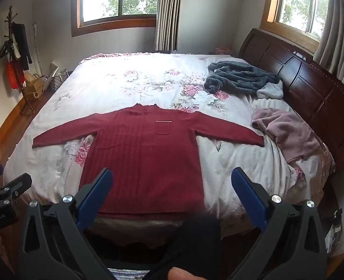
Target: Fold small clothes
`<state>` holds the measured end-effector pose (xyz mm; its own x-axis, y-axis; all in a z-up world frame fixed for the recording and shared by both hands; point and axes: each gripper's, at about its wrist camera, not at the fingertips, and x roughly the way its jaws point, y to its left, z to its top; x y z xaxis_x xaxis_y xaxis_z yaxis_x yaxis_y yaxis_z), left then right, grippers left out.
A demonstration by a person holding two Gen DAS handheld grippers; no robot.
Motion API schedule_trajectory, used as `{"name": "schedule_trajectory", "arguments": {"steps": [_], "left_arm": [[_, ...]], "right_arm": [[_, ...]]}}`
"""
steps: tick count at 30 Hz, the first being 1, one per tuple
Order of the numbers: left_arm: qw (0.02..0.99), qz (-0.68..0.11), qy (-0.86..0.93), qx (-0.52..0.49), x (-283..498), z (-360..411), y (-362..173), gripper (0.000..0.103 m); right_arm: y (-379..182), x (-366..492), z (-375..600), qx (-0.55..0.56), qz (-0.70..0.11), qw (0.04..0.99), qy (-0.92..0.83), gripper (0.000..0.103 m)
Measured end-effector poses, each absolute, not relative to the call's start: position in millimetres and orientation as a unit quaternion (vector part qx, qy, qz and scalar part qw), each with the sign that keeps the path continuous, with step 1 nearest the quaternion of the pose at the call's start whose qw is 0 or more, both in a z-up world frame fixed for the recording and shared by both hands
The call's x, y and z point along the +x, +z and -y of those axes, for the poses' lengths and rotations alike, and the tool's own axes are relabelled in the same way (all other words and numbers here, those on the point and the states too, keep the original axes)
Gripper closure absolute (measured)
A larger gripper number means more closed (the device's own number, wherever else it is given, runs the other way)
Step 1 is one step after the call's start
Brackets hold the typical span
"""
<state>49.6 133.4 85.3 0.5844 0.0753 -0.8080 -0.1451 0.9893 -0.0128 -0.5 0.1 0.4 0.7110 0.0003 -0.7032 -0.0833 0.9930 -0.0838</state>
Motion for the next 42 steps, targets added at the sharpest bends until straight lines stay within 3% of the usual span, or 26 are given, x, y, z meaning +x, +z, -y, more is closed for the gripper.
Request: {"name": "schedule_trajectory", "arguments": {"steps": [42], "left_arm": [[0.89, -0.45, 0.063, -0.039, 46.7, -133.4, 86.9, 0.004]], "right_arm": [[7.9, 6.4, -0.1, -0.059, -0.378, 0.924, 0.02, 0.003]]}}
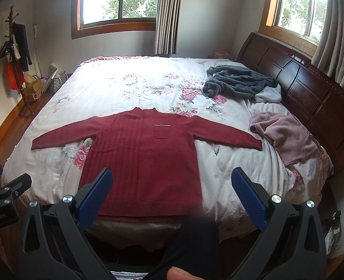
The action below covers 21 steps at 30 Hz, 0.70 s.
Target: Fold small clothes
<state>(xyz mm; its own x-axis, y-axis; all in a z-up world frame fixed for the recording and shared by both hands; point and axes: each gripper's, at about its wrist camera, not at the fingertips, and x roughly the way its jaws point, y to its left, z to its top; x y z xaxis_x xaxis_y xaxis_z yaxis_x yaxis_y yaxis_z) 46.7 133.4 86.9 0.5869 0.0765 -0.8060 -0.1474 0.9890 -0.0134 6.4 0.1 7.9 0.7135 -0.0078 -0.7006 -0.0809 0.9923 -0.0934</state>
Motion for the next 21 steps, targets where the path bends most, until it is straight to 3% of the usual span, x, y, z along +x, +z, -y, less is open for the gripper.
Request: {"name": "schedule_trajectory", "arguments": {"steps": [21], "left_arm": [[0.891, -0.448, 0.063, -0.04, 44.1, -136.3, 88.4, 0.004]], "right_arm": [[21.4, 3.4, 4.0, -0.06, -0.373, 0.926, 0.018, 0.003]]}}
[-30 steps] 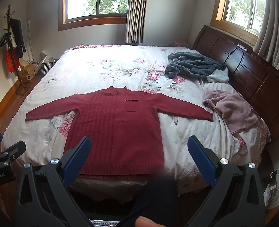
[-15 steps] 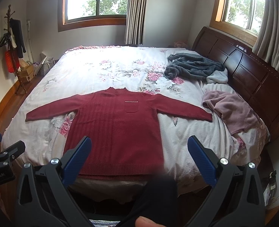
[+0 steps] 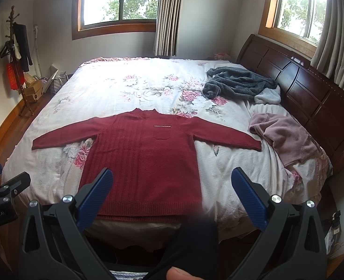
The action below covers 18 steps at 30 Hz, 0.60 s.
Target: Fold small clothes
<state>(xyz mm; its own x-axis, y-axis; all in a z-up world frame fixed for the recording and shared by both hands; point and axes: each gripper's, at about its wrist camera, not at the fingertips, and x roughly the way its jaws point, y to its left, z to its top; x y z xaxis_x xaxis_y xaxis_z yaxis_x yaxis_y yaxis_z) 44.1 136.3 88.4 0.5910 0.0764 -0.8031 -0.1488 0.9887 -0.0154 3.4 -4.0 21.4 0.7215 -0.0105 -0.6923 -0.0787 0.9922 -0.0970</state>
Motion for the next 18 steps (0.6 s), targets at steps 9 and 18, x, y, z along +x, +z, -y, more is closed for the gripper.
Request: {"name": "schedule_trajectory", "arguments": {"steps": [9, 18], "left_arm": [[0.891, -0.447, 0.063, -0.041, 43.8, -135.9, 86.2, 0.004], [0.892, -0.446, 0.061, -0.041, 44.6, -135.3, 93.9, 0.004]], "right_arm": [[23.9, 2.4, 3.7, -0.06, -0.372, 0.926, 0.019, 0.003], [23.2, 1.6, 2.8, -0.06, -0.372, 0.926, 0.019, 0.003]]}}
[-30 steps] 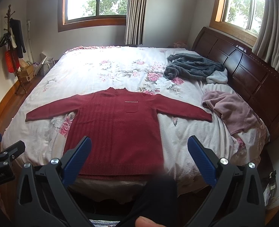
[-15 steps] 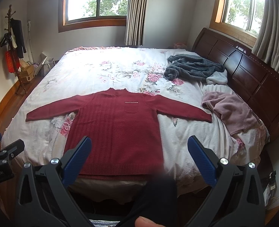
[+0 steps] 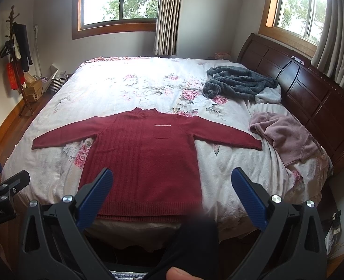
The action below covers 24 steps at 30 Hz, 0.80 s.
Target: Fold small clothes
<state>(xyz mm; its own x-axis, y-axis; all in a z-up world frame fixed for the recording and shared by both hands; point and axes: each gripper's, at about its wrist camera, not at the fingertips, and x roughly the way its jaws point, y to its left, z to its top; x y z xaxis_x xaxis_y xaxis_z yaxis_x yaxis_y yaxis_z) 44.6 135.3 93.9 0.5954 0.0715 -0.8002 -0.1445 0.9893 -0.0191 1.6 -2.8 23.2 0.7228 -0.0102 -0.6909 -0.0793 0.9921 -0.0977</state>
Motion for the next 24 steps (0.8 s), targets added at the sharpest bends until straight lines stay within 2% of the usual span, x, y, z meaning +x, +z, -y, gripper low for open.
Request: {"name": "schedule_trajectory", "arguments": {"steps": [17, 21, 24], "left_arm": [[0.889, -0.453, 0.047, -0.049, 67.9, -130.8, 76.6, 0.004], [0.898, -0.421, -0.09, -0.092, 82.6, -128.8, 51.0, 0.004], [0.888, -0.438, -0.126, -0.065, 100.1, -116.5, 31.8, 0.004]], "right_arm": [[0.6, 15.5, 6.0, -0.056, -0.387, 0.92, 0.018, 0.003], [-18.5, 40.4, 18.6, -0.052, -0.399, 0.915, 0.02, 0.003], [-48.5, 72.7, 46.4, -0.027, -0.41, 0.911, 0.034, 0.003]]}}
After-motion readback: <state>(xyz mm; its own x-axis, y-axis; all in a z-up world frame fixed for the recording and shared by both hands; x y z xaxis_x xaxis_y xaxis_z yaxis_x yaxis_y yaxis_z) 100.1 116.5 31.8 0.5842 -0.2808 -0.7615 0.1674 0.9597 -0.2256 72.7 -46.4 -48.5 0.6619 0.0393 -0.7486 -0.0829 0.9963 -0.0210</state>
